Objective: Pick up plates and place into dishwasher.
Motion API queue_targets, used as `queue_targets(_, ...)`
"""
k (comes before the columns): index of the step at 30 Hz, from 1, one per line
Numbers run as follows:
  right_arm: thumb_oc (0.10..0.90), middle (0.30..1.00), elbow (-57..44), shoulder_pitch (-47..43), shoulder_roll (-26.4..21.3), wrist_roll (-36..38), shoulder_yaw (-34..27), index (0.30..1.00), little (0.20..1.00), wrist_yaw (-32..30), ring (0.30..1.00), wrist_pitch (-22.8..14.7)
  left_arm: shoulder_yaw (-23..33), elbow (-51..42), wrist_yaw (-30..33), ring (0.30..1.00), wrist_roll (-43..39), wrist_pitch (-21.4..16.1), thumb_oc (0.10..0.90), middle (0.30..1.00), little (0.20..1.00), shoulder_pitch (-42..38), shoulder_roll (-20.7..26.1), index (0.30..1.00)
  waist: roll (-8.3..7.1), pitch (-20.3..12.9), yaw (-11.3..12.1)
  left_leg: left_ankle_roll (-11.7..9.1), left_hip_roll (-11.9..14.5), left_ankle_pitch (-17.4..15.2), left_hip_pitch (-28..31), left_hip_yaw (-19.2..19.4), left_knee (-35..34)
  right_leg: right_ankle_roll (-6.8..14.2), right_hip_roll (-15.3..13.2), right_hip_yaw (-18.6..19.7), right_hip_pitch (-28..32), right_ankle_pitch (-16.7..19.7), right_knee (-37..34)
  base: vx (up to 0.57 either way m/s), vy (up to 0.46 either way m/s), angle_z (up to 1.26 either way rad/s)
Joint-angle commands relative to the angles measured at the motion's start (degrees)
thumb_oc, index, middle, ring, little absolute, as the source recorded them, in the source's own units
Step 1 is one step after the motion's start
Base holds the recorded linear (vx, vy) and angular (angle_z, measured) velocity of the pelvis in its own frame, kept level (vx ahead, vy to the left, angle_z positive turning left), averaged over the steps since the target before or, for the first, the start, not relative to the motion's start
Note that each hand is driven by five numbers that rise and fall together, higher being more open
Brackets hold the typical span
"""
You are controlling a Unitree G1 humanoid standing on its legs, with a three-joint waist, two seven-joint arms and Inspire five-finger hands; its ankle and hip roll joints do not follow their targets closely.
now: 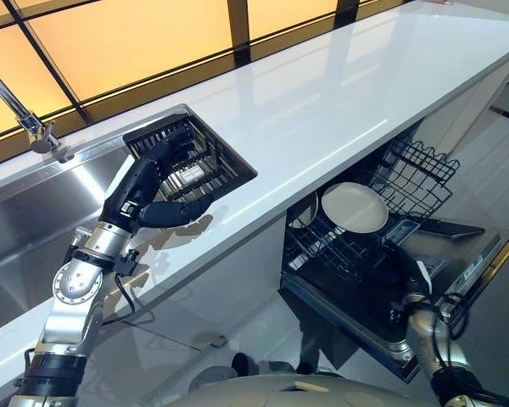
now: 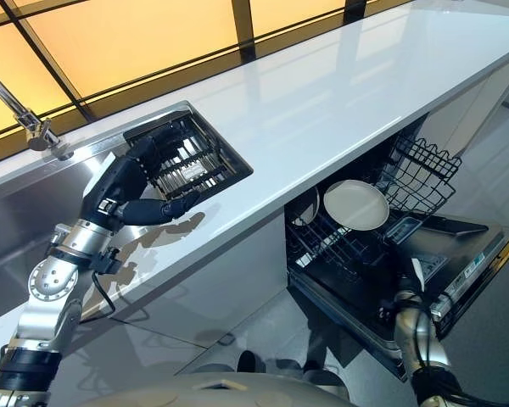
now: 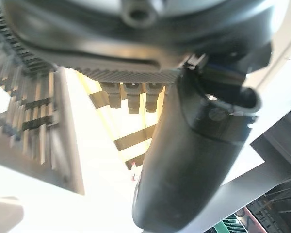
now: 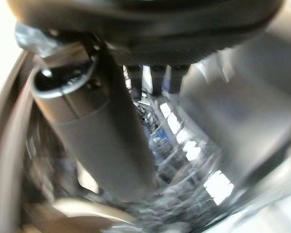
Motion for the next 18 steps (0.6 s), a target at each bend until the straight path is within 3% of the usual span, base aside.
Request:
queue_targets(1,0.8,0.9,-3.3,-5.1,-0.2,-16.9,-0.3,0.9,0.9,-5.8,0.9,-2.8,3.3,-1.8,2.0,0.9,-3.1,-6.4,0.8,0.9,0.9,-5.2,3.3,0.9,-2.31,-2.8,0.1,2.0,-2.3,-5.2,0.6,2.7,0.3,2.6,-0.9,0.0,-1.7,1.1,0.3,0.0,0.0,0.0)
queue_targets(2,0.8,0.9,-3.2,-5.0,-1.5,-15.1,0.6,0.9,0.9,-5.5,0.9,-3.4,3.2,-1.9,2.1,0.9,-3.3,-6.2,0.8,0.9,0.9,-5.2,3.5,0.9,-2.32,-2.9,0.1,2.1,-2.3,-5.2,0.7,2.6,0.3,2.7,-0.9,-0.1,-1.7,1.1,0.3,0.0,0.0,0.0)
queue_targets(4,0.8,0.9,-4.1,-4.6,-1.1,-19.6,0.5,0.9,0.9,-9.5,0.9,-0.7,3.0,-2.7,2.6,0.9,-2.0,-5.7,0.8,0.9,0.9,-5.0,2.7,0.9,-2.46,-3.0,0.0,2.2,-2.4,-5.2,0.7,2.5,0.3,2.6,-0.8,0.2,-1.7,1.0,0.3,0.0,0.0,0.0)
queue_targets(6,0.8,0.9,-4.6,-4.6,-1.6,-8.6,0.4,0.9,0.9,-3.7,0.9,-3.6,3.1,-3.0,2.3,0.9,-1.9,-5.8,0.8,0.9,0.9,-4.6,2.4,0.9,-2.42,-2.9,0.1,2.4,-2.4,-5.4,0.8,2.4,0.3,2.6,-0.8,0.4,-1.6,1.0,0.3,0.0,0.0,0.0)
queue_targets(7,0.8,0.9,-6.4,-3.7,1.7,-8.4,-0.8,0.9,0.9,-4.9,0.9,-3.0,3.5,-2.0,1.5,0.9,-1.1,-7.0,0.8,0.9,0.9,-4.3,1.3,0.9,-2.53,-2.7,-0.1,2.3,-2.6,-5.3,0.8,2.7,0.3,2.5,-0.7,0.4,-1.6,1.0,0.3,0.0,0.0,0.0)
queue_targets(8,0.8,0.9,-4.2,-4.5,0.9,-26.3,-0.1,0.9,0.9,-10.5,0.9,-2.0,3.5,-1.4,1.4,0.9,-1.6,-7.7,0.8,0.9,0.9,-4.2,1.7,0.9,-2.42,-2.7,0.0,2.3,-2.4,-5.5,0.8,2.9,0.3,2.6,-0.7,0.5,-1.6,1.0,0.3,0.0,0.0,0.0)
queue_targets(10,0.8,0.9,-5.7,-4.8,-1.4,-19.5,1.2,0.9,0.9,-7.3,0.9,-2.7,3.2,-3.0,2.5,0.9,-1.9,-6.2,0.8,0.9,0.9,-4.3,2.3,0.9,-2.3,-2.8,0.1,2.5,-2.4,-5.5,0.8,2.6,0.3,2.6,-0.9,0.2,-1.5,1.0,0.3,0.0,0.006,-0.04)
queue_targets(11,0.8,0.9,-7.3,-4.3,-0.8,-22.4,0.3,0.9,0.9,-11.2,0.9,-0.4,3.2,-3.7,2.9,0.9,-1.7,-5.7,0.8,0.9,0.9,-4.1,2.2,0.9,-2.36,-2.9,0.0,2.4,-2.4,-5.4,0.8,2.8,0.3,2.5,-0.8,0.3,-1.6,1.0,0.3,0.0,0.0,0.0)
queue_targets(12,0.8,0.9,-6.8,-4.3,-0.9,-24.4,0.0,0.9,0.9,-11.3,0.9,-0.9,3.2,-3.5,2.8,0.9,-1.7,-5.9,0.8,0.9,0.9,-4.0,2.1,0.9,-2.37,-3.0,0.0,2.4,-2.4,-5.4,0.8,2.8,0.3,2.6,-0.8,0.4,-1.6,0.9,0.3,0.0,0.0,0.0)
queue_targets(13,0.8,0.9,-7.4,-3.9,-1.5,-19.6,-0.8,0.9,0.9,-9.3,0.9,-2.7,3.8,-3.3,2.1,0.9,-1.6,-6.2,0.8,0.9,0.9,-3.7,1.6,0.9,-2.37,-2.9,-0.1,2.5,-2.3,-5.4,0.9,2.8,0.3,2.5,-0.8,0.4,-1.5,0.9,0.3,0.0,0.0,0.0)
queue_targets(15,0.8,0.9,-7.2,-3.8,-0.8,-25.6,-1.6,0.9,0.9,-12.9,0.9,-1.7,3.9,-3.4,1.9,0.9,-1.2,-6.3,0.8,0.9,0.9,-3.5,1.0,0.9,-2.42,-2.9,-0.2,2.5,-2.4,-5.5,0.8,2.7,0.3,2.6,-0.8,0.6,-1.6,0.9,0.3,0.0,0.0,0.0)
queue_targets(18,0.8,0.9,-7.9,-4.0,-1.8,-26.9,-1.6,0.9,0.9,-17.0,0.9,0.2,4.2,-4.0,1.9,0.9,-1.4,-5.7,0.8,0.9,0.9,-3.4,1.2,0.9,-2.38,-2.9,-0.1,2.7,-2.4,-5.4,0.8,2.7,0.3,2.5,-0.7,0.6,-1.5,0.9,0.3,0.0,0.0,0.0)
